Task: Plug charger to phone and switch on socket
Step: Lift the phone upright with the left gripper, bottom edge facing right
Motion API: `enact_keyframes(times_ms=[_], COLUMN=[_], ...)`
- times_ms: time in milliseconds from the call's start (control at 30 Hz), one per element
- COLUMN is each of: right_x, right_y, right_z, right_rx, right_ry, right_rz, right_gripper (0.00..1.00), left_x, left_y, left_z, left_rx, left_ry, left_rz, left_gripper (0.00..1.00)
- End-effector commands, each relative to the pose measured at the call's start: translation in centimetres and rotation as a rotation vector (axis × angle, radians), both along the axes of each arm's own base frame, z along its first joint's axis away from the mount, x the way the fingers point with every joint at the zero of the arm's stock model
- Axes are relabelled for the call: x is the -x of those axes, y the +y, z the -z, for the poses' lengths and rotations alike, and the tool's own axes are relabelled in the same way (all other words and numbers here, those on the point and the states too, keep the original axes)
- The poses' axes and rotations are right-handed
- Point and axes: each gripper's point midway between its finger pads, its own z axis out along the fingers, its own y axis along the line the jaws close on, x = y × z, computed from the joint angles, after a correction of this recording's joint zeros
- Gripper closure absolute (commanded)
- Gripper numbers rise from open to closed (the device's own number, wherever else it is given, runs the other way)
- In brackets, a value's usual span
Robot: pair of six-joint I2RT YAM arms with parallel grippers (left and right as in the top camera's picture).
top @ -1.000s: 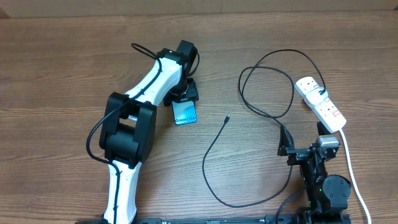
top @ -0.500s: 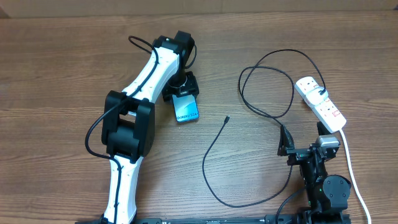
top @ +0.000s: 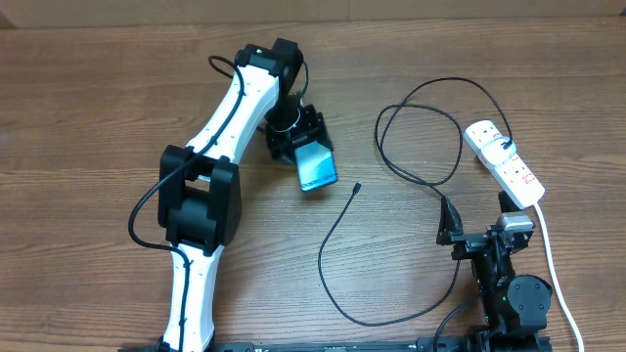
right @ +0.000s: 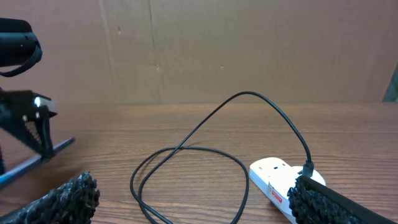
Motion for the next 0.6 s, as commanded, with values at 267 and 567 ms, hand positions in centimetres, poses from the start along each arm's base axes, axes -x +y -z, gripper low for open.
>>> enact_keyframes(times_ms=[267,567], right_x=[0.0,0.0], right_y=[-0.2,-0.2], right_z=[0.1,0.1], right_rx=[0.005,0.005], right_ry=[-0.006,-0.006], right_rz=[0.008,0.008], right_gripper=[0.00,0.00], left_x=[-2.2,-3.8], left_y=[-3.0,-0.7], left_z=[-11.2,-14.7], left_rx=[0.813,1.018], left_ry=[0.109,0.120], left_rz=[-0.111,-0.185], left_gripper=[0.31,0.31])
